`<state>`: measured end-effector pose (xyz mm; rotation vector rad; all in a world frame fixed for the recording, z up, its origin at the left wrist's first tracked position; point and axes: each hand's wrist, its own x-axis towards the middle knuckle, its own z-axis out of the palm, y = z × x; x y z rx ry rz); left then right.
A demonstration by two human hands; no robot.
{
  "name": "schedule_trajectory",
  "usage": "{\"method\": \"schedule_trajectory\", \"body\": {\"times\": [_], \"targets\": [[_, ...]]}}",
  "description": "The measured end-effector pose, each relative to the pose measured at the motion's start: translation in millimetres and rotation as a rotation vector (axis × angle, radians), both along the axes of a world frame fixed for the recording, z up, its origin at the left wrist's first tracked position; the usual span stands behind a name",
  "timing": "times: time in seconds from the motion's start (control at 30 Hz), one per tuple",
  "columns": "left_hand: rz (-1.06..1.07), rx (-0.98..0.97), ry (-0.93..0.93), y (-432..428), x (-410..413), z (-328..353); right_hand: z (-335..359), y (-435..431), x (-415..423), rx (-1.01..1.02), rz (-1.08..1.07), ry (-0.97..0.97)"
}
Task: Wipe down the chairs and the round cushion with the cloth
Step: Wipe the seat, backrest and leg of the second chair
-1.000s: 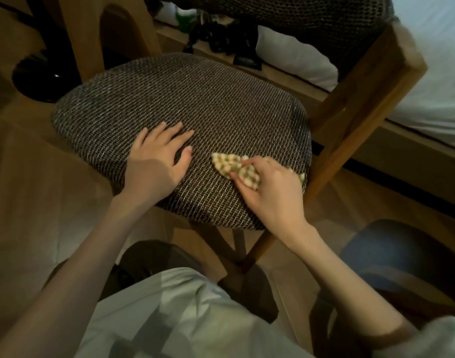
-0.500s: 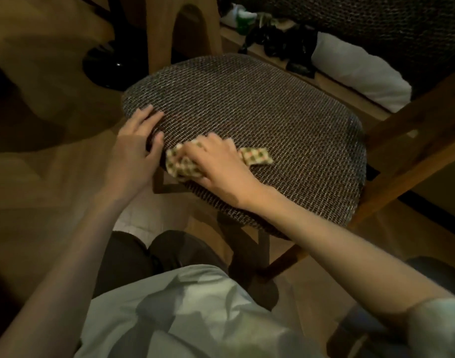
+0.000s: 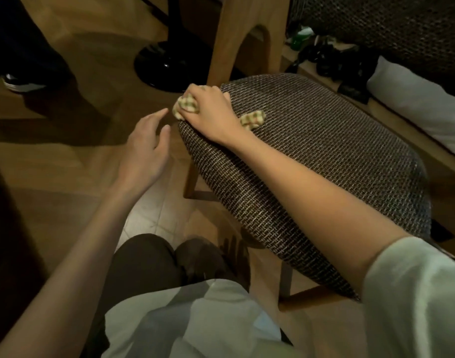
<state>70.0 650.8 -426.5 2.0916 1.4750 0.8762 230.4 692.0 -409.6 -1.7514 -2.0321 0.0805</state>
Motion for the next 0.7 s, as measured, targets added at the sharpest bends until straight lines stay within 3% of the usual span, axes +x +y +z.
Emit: {"method": "schedule_trajectory", "body": {"times": [0.13, 0.23, 0.37, 0.53, 0.7], "targets": [[-0.039, -0.032, -0.065, -2.4, 2.6, 5.7, -2.5, -42.5, 5.9, 0.038, 0.071, -0.065], [-0.081, -0.032, -0.085, -5.6, 10.4, 10.4, 2.2, -86.4, 13.0, -0.043, 0.176, 0.029], [-0.201, -0.002, -0.069, -19.6, 30.7, 11.7, 6.7, -144.8, 34.1, -0.149, 0.286, -0.069], [-0.324, 0.019, 0.018, -42.1, 68.3, 9.5, 12.2, -214.2, 64.7, -0.213, 0.261, -0.076], [-0.415, 0.054, 0.161, -61.0, 108.1, 2.0, 18.8, -286.3, 111.0, -0.289, 0.157, 0.072]]}}
